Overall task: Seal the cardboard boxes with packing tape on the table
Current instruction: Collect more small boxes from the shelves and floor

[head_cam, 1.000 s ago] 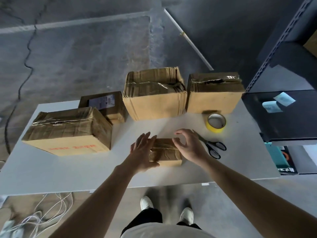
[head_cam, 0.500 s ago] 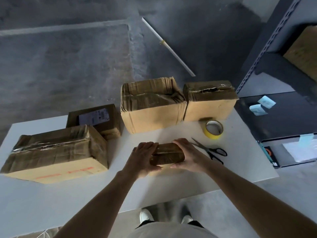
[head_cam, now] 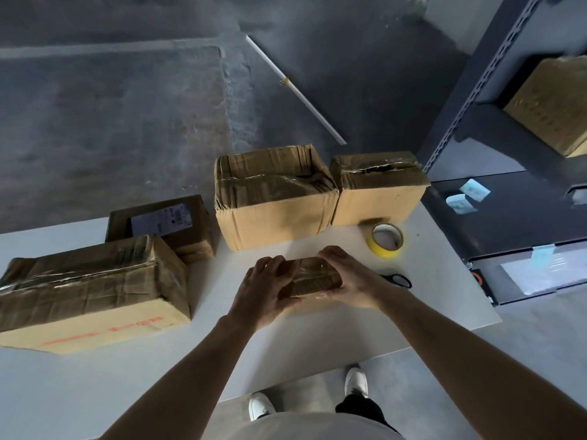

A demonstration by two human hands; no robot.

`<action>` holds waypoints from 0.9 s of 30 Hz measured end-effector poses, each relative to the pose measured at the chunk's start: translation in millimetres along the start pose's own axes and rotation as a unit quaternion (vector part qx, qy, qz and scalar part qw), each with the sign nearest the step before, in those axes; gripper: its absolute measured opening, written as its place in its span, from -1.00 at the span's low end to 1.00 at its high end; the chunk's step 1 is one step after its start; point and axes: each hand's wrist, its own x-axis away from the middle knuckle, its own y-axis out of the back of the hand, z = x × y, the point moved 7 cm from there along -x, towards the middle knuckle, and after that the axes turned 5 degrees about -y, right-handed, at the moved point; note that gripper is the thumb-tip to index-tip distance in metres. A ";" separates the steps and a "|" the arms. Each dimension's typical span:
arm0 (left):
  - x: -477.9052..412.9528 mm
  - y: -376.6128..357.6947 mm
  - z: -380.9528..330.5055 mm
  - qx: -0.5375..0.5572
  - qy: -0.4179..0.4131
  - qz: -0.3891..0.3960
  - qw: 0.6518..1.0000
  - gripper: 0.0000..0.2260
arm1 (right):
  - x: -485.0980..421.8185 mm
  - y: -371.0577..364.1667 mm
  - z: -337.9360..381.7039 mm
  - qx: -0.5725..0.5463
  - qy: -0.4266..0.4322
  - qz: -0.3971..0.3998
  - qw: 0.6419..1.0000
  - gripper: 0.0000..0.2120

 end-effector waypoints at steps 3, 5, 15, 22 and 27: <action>-4.5 -2.5 -6.8 -0.015 0.009 -0.013 1.000 -0.36 | -5.7 0.8 -11.3 0.011 0.007 0.009 1.000 -0.29; -5.3 -5.4 -10.7 -0.016 0.020 -0.014 1.000 -0.37 | -7.3 -1.1 -18.0 0.014 0.012 0.022 1.000 -0.27; -7.3 -9.4 -11.3 -0.024 0.049 -0.006 0.998 -0.34 | -11.7 -8.2 -40.0 -0.006 0.060 0.057 0.997 -0.29; -3.9 -11.2 -14.6 -0.015 0.066 0.012 0.998 -0.32 | -6.6 -6.9 -40.1 0.015 0.087 0.047 0.995 -0.33; -4.5 -9.6 -15.1 -0.013 0.075 0.035 0.996 -0.26 | -3.8 -8.0 -38.4 0.028 0.099 0.033 0.994 -0.37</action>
